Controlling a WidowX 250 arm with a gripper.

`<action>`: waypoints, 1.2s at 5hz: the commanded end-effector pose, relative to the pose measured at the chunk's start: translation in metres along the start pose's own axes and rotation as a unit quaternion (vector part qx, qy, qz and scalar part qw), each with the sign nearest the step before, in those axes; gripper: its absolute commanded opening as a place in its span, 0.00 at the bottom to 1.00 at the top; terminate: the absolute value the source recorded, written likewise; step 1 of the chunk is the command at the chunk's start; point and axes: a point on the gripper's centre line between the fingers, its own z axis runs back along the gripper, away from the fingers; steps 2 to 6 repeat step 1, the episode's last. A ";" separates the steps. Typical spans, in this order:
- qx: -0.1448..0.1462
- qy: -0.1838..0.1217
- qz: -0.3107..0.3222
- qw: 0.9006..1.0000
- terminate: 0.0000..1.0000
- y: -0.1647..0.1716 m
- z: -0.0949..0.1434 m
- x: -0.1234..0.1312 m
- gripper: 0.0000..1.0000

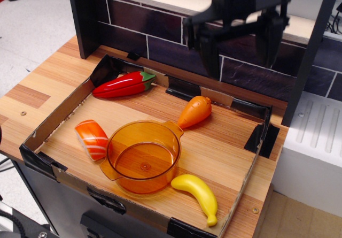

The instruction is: Take carrot out of pot

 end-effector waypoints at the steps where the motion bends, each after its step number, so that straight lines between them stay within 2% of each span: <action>1: -0.044 -0.019 -0.021 0.999 1.00 -0.001 0.036 0.000 1.00; 6: -0.044 -0.019 -0.021 0.999 1.00 -0.001 0.036 0.000 1.00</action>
